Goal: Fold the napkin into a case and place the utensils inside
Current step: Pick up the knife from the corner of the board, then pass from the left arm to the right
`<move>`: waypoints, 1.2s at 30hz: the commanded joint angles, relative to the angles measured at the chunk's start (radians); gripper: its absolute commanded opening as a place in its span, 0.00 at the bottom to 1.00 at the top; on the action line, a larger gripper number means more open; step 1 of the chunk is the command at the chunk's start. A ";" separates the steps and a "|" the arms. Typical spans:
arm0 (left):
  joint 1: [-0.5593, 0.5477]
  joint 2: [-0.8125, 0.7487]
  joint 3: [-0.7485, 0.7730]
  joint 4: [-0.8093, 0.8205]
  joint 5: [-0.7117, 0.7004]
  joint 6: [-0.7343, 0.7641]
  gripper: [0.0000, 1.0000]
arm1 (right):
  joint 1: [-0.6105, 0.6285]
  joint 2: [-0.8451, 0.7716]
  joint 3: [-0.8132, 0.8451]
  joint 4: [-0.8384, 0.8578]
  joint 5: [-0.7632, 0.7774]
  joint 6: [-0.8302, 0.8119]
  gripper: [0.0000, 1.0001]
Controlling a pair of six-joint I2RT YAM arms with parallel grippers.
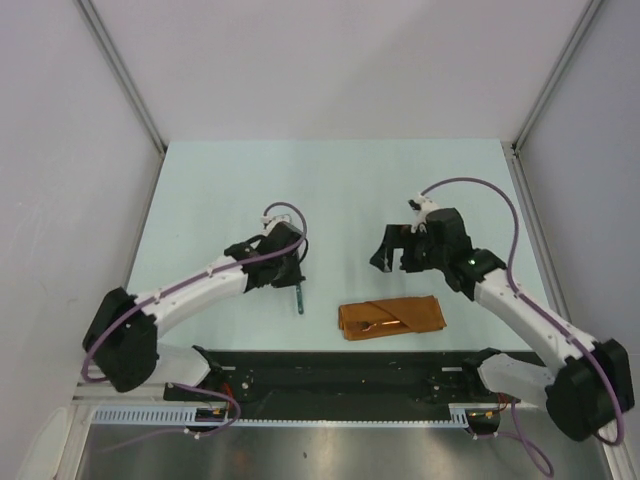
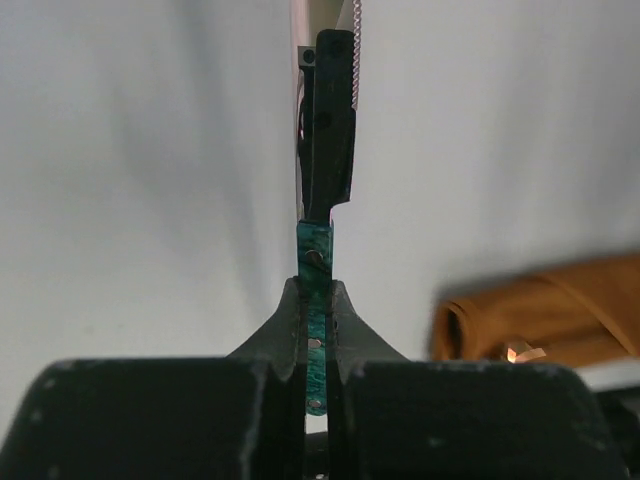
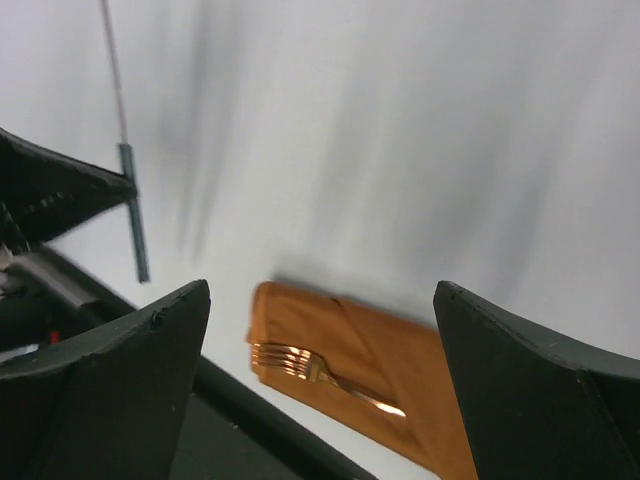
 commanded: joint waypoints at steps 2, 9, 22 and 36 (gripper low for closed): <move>-0.133 -0.141 -0.068 0.200 0.074 0.096 0.00 | 0.044 0.241 0.102 0.311 -0.291 0.044 1.00; -0.208 -0.159 -0.073 0.246 0.108 0.064 0.00 | 0.108 0.391 0.147 0.514 -0.336 0.151 0.92; -0.214 -0.171 -0.004 0.232 0.186 0.158 0.42 | 0.125 0.545 0.150 0.675 -0.627 0.191 0.00; 0.122 -0.181 0.278 -0.070 0.884 0.637 0.66 | 0.156 0.315 0.042 0.327 -1.091 -0.122 0.00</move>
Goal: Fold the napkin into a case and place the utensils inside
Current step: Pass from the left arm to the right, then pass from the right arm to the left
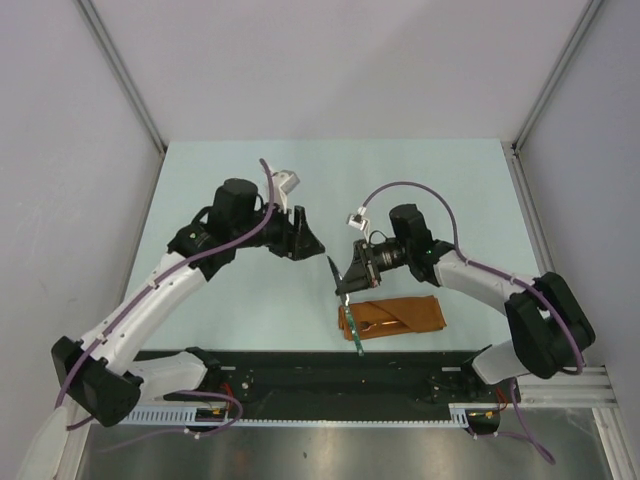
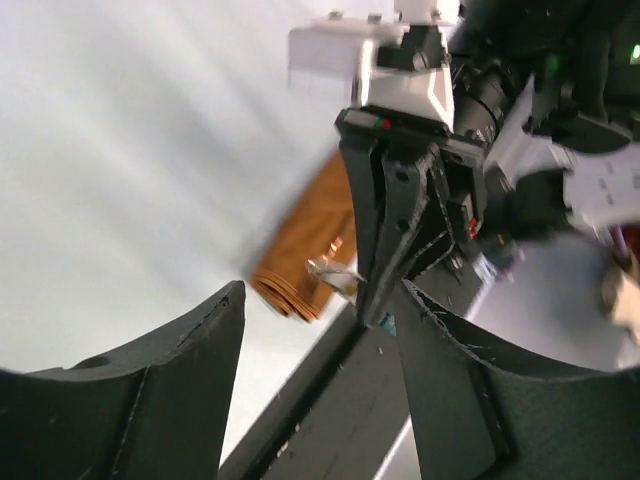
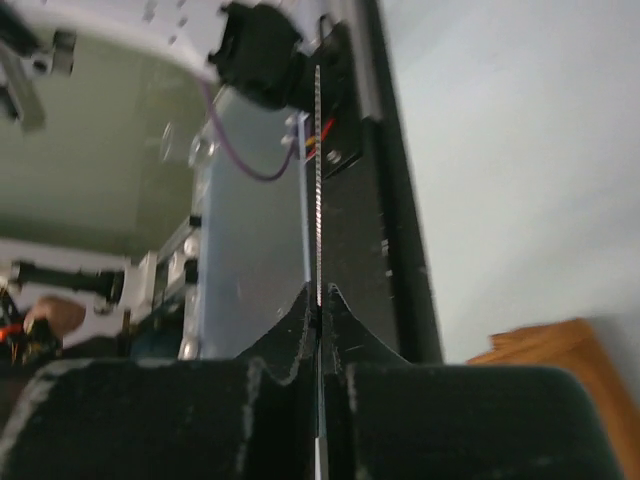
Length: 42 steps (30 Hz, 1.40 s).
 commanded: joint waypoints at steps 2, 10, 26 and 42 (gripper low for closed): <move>-0.003 0.075 0.040 -0.120 0.332 0.196 0.66 | 0.081 -0.119 0.000 -0.171 -0.166 -0.143 0.00; -0.004 0.068 -0.057 0.018 0.562 0.144 0.56 | 0.112 -0.179 0.004 -0.255 -0.166 -0.170 0.00; -0.063 0.094 -0.084 -0.015 0.654 0.152 0.40 | 0.147 -0.130 0.042 -0.297 -0.182 -0.222 0.00; -0.124 0.123 -0.055 -0.096 0.621 0.218 0.16 | 0.164 -0.116 0.056 -0.311 -0.191 -0.230 0.00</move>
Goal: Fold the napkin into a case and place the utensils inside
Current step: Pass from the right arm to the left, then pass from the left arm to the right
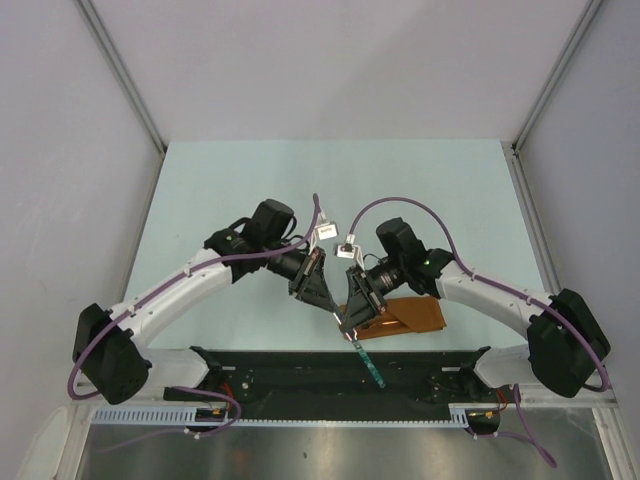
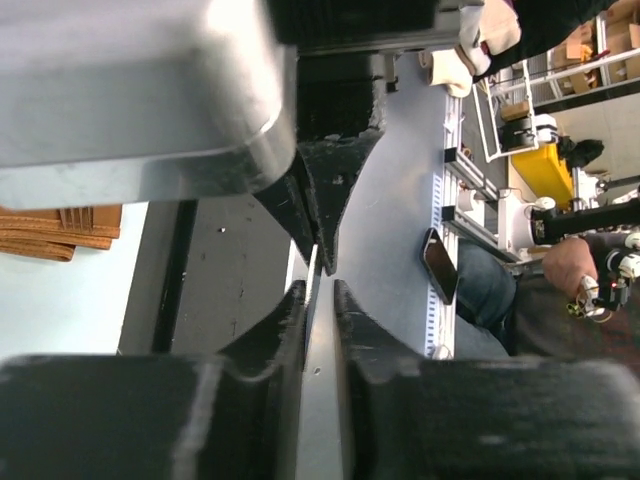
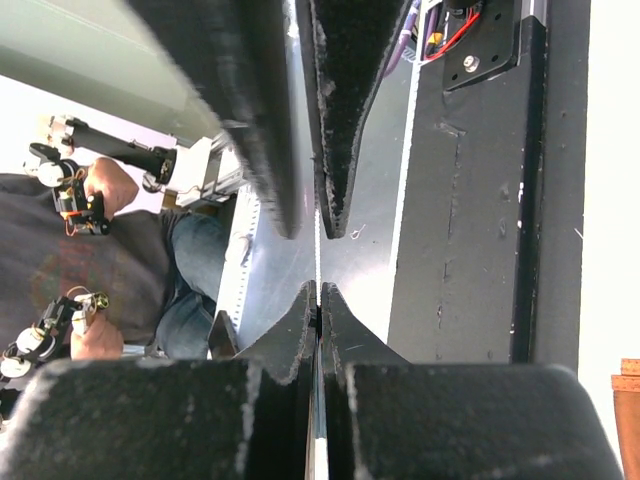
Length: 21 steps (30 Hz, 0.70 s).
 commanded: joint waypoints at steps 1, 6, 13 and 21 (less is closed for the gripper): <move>-0.006 -0.007 0.030 -0.020 0.009 0.054 0.13 | 0.006 0.006 0.038 -0.004 -0.023 -0.017 0.00; 0.014 -0.047 0.021 0.018 -0.137 0.002 0.00 | -0.009 -0.022 0.040 -0.043 0.139 0.001 0.36; 0.132 -0.333 -0.258 0.349 -0.372 -0.325 0.00 | -0.520 -0.342 -0.214 -0.105 0.592 0.405 0.73; 0.138 -0.460 -0.626 0.802 -0.420 -0.614 0.00 | -0.871 -0.582 -0.307 -0.299 0.859 0.446 0.80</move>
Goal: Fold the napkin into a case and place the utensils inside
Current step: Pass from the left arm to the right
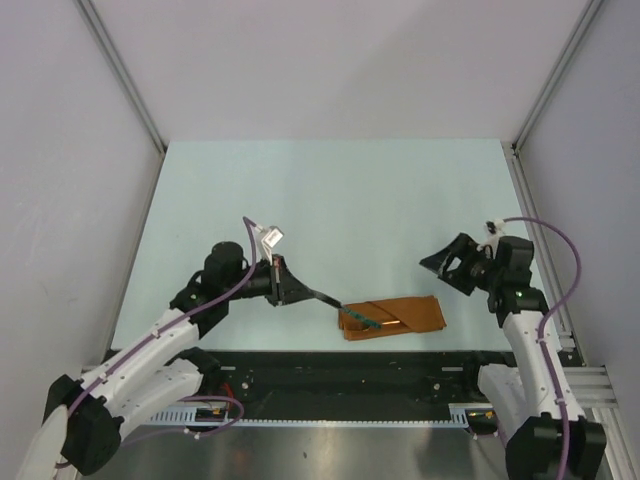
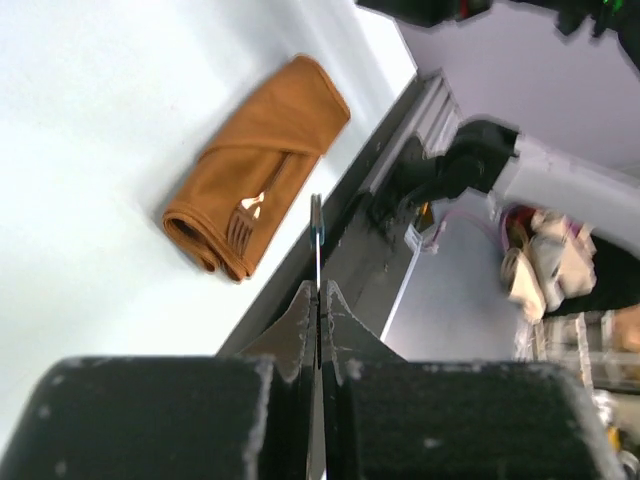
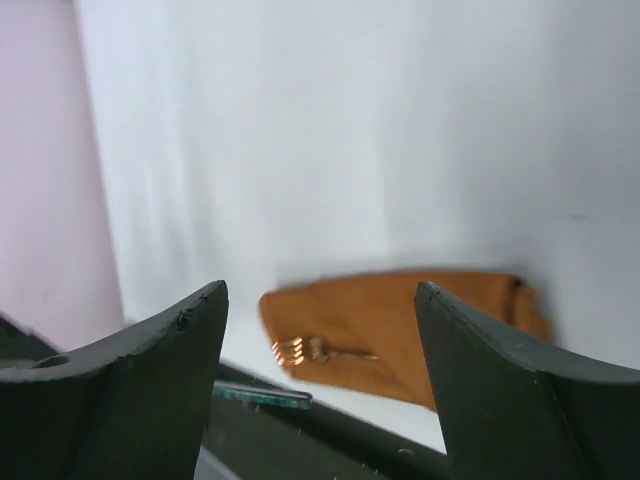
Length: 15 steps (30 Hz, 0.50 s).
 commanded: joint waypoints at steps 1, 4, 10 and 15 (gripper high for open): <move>0.004 -0.037 -0.159 0.356 -0.056 -0.236 0.00 | -0.130 -0.077 -0.058 -0.112 0.166 0.074 0.80; 0.006 -0.052 -0.204 0.395 -0.088 -0.259 0.00 | -0.153 -0.065 -0.075 -0.114 0.184 0.063 0.81; 0.003 -0.085 -0.320 0.536 -0.176 -0.377 0.00 | -0.153 -0.014 -0.108 -0.079 0.189 0.050 0.81; 0.004 -0.063 -0.377 0.581 -0.197 -0.419 0.00 | -0.153 0.001 -0.109 -0.068 0.189 0.043 0.81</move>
